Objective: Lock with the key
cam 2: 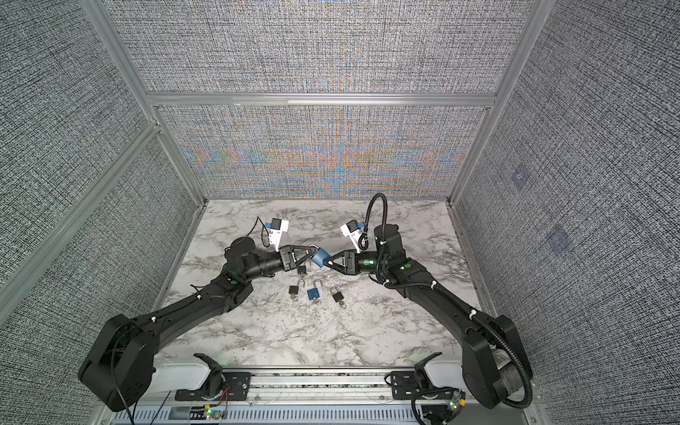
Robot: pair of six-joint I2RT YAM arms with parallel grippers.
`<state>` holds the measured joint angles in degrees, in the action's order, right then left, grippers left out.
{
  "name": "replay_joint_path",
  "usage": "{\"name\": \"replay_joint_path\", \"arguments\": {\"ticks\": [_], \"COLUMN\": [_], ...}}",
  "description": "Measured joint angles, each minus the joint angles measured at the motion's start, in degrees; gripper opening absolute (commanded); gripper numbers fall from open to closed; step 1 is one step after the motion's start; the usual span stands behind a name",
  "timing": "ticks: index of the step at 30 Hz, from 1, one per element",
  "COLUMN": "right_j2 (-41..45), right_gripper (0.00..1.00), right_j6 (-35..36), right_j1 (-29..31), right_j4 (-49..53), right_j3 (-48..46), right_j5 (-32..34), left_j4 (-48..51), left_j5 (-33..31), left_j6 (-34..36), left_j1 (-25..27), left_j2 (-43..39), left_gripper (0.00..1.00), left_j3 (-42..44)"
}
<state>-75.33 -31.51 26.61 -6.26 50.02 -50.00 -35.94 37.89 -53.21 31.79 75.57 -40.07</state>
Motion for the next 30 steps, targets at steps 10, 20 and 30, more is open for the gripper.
{"name": "replay_joint_path", "arguments": {"ticks": [10, 20, 30], "right_j2": [0.24, 0.46, 2.19], "right_gripper": [0.19, 0.0, 0.0], "right_j6": [-1.03, -2.08, -3.26], "right_j1": [0.07, 0.0, 0.02], "right_j4": [-1.22, -1.73, -5.03], "right_j3": [-1.27, -1.25, -3.67], "right_j5": [-0.07, -0.17, -0.31], "left_j4": [-0.39, -0.79, -0.83], "left_j5": [-1.42, -1.84, -2.78], "left_j6": [-1.7, -2.03, -3.63], "left_j1": [0.02, -0.07, -0.02], "left_j2": [-0.57, -1.22, -1.95], "left_gripper": [0.0, 0.0, 0.0], "left_j3": [0.09, 0.98, 0.96]}}
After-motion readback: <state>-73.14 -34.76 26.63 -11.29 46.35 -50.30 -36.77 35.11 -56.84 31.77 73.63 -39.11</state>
